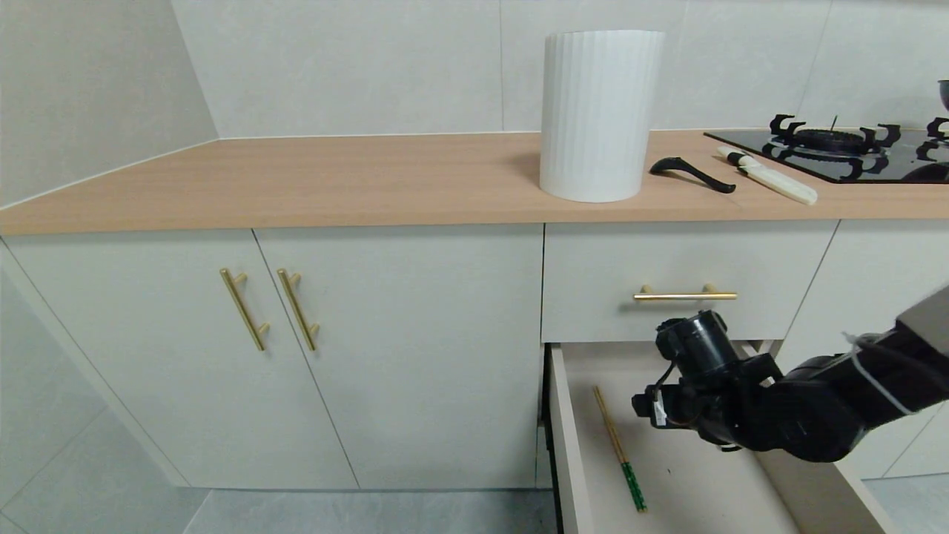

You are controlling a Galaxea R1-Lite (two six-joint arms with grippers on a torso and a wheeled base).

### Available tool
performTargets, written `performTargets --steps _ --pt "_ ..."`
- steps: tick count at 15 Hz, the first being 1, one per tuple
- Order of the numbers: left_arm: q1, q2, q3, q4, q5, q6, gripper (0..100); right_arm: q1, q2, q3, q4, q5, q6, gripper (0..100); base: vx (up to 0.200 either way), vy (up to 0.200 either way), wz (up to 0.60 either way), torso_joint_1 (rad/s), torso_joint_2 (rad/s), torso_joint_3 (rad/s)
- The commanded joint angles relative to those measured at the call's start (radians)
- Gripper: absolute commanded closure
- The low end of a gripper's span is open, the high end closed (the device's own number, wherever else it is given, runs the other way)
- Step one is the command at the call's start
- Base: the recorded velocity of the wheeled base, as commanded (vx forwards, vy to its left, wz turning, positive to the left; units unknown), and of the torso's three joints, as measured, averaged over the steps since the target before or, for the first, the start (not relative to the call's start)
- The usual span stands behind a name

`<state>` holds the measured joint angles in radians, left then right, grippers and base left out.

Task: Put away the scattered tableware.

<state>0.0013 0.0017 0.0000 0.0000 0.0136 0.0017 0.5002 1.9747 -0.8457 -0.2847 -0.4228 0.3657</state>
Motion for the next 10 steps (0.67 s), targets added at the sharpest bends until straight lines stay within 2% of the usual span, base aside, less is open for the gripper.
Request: performTargets --steps 1,10 --pt "0.000 0.000 0.000 0.000 0.000 0.000 0 -0.012 -0.151 0.017 -0.001 -0.001 -0.025 0 0.000 0.000 0.00 0.000 0.00 0.000" --pt "0.000 0.000 0.000 0.000 0.000 0.000 0 -0.049 -0.369 0.037 -0.001 0.001 -0.102 0 0.000 0.000 0.00 0.000 0.00 0.000"
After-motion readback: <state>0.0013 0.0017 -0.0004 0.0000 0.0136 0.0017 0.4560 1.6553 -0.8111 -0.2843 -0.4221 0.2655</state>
